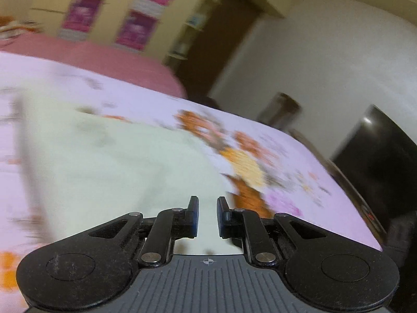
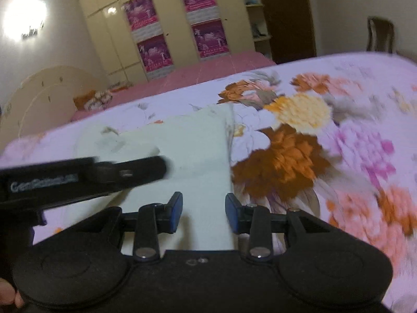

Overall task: Fold small clothes
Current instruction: 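Grasp one sweater side with the left tool and fold it inward, then grasp the opposite sweater side with the right tool and lift it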

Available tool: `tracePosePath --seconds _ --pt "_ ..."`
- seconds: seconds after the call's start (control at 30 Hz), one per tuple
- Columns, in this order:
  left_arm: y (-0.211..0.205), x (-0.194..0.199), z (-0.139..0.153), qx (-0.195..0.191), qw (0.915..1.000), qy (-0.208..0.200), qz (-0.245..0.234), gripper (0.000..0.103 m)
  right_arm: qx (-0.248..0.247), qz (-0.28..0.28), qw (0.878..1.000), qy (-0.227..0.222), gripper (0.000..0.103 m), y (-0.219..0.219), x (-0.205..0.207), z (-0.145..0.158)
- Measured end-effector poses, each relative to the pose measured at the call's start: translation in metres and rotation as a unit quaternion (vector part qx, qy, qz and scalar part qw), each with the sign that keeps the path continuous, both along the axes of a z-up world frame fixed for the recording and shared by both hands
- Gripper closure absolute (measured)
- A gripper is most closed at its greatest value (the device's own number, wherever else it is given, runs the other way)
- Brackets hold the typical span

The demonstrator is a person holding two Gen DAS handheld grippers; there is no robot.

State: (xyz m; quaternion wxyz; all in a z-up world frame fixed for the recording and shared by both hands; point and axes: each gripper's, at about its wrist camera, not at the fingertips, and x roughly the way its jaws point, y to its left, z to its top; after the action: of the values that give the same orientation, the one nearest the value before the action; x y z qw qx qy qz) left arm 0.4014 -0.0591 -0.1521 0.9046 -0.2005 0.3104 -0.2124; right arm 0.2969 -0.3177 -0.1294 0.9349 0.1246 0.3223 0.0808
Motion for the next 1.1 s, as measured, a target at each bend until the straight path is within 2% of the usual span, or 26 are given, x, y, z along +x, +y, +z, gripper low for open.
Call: tracePosePath --seconds 0.07,0.1,0.13,0.17,0.2,0.37,0.5,0.57,0.63,0.67,0.7,0.77,0.9,1.0,1.1 --pt "0.028 0.003 0.000 0.015 0.9981 0.013 0.058 0.089 0.018 0.017 1.000 0.001 0.063 0.007 0.009 0.004" --pt "0.043 0.008 -0.004 0.022 0.9956 0.025 0.088 0.083 0.025 0.026 0.999 0.002 0.058 0.011 0.015 0.007" --pt "0.057 0.011 -0.007 0.022 0.9925 0.037 0.115 0.066 0.033 0.038 0.999 0.005 0.053 0.018 0.021 0.007" --pt "0.070 0.015 -0.009 0.020 0.9895 0.042 0.137 0.057 0.043 0.050 0.998 0.013 0.048 0.026 0.029 0.005" --pt "0.080 0.017 -0.014 0.021 0.9867 0.041 0.156 0.050 0.052 0.057 0.997 0.019 0.048 0.031 0.036 0.003" --pt "0.107 0.040 -0.029 0.037 0.9746 0.056 0.214 0.049 0.092 0.080 0.992 0.045 0.051 0.055 0.085 -0.014" --pt "0.115 0.056 -0.034 0.030 0.9693 0.062 0.236 0.049 0.112 0.085 0.989 0.049 0.061 0.064 0.118 -0.021" --pt "0.118 0.061 -0.035 0.021 0.9641 0.053 0.259 0.049 0.120 0.095 0.987 0.052 0.065 0.069 0.131 -0.024" --pt "0.121 0.057 -0.042 0.030 0.9574 0.048 0.283 0.049 0.128 0.107 0.984 0.059 0.065 0.073 0.138 -0.028" --pt "0.123 0.058 -0.046 0.032 0.9558 0.056 0.287 0.049 0.130 0.114 0.983 0.063 0.072 0.075 0.139 -0.028" --pt "0.125 0.061 -0.051 0.031 0.9562 0.067 0.283 0.049 0.133 0.126 0.981 0.062 0.096 0.078 0.138 -0.028" --pt "0.125 0.066 -0.056 0.026 0.9592 0.075 0.272 0.049 0.135 0.137 0.980 0.049 0.095 0.078 0.129 -0.021" --pt "0.102 0.069 -0.041 0.032 0.9727 0.044 0.225 0.049 0.114 0.108 0.987 -0.032 0.096 0.065 0.089 0.014" --pt "0.070 0.067 -0.026 0.050 0.9835 0.012 0.173 0.049 0.069 0.078 0.990 -0.092 0.096 0.051 0.047 0.037" --pt "0.041 0.062 -0.025 0.068 0.9898 0.010 0.125 0.040 0.031 0.035 0.993 -0.112 0.096 0.030 0.006 0.039"
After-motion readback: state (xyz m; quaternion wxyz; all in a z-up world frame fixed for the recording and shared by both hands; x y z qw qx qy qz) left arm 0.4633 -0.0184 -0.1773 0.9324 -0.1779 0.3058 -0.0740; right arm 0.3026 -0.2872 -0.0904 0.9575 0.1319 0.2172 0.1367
